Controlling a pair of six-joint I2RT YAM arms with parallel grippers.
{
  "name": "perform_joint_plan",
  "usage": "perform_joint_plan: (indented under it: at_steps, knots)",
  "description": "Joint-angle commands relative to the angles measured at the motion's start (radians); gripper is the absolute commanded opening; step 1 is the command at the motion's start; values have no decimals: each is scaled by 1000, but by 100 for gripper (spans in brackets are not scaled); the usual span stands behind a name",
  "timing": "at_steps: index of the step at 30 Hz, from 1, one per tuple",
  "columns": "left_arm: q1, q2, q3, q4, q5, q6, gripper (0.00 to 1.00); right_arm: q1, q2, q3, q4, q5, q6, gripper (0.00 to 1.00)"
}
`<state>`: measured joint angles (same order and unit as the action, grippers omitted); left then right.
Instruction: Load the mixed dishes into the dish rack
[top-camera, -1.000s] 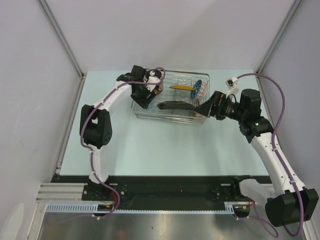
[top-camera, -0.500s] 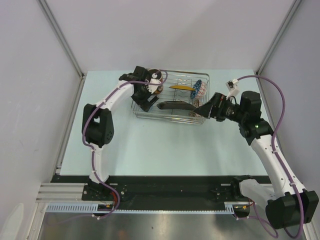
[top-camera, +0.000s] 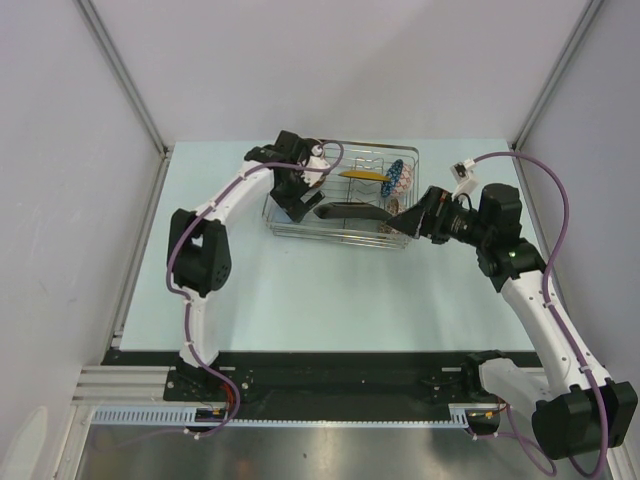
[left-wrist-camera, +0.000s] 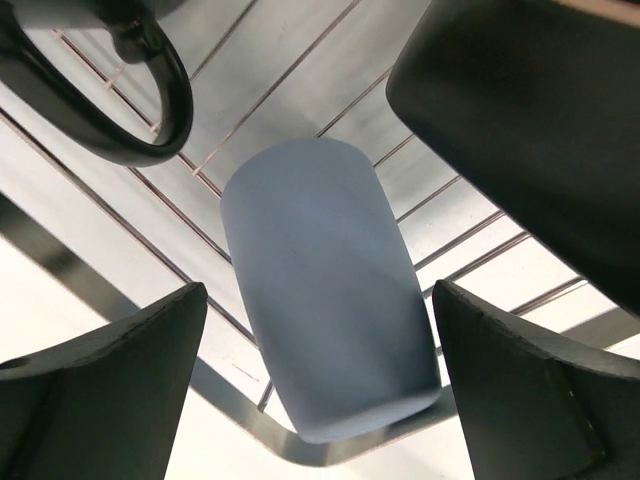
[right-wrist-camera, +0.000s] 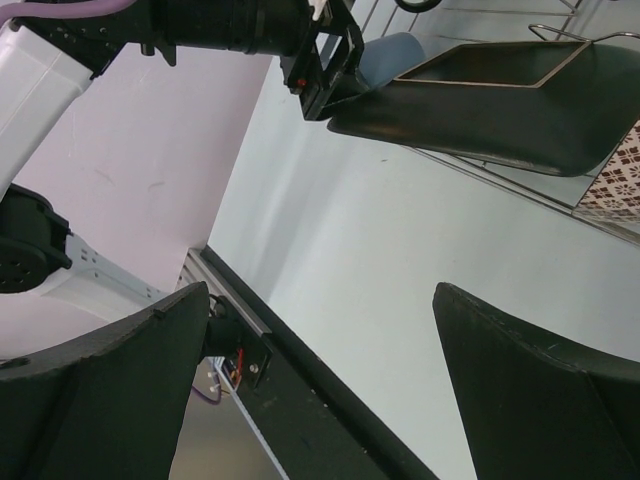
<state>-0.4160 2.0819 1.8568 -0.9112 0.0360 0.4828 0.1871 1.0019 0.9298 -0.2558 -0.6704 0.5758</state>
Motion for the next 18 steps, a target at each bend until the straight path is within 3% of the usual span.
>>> perform_joint_plan:
  at_steps: [1,10,18]
  knots:
    - [-12,-86,81,-12,-10,11,100,9,-20,-3,43,-11,9,100]
    - [-12,-137,93,-34,-31,37,100,17,-16,-3,50,-6,10,100]
    - [-10,-236,15,-63,-13,50,100,17,-3,-3,56,-11,9,100]
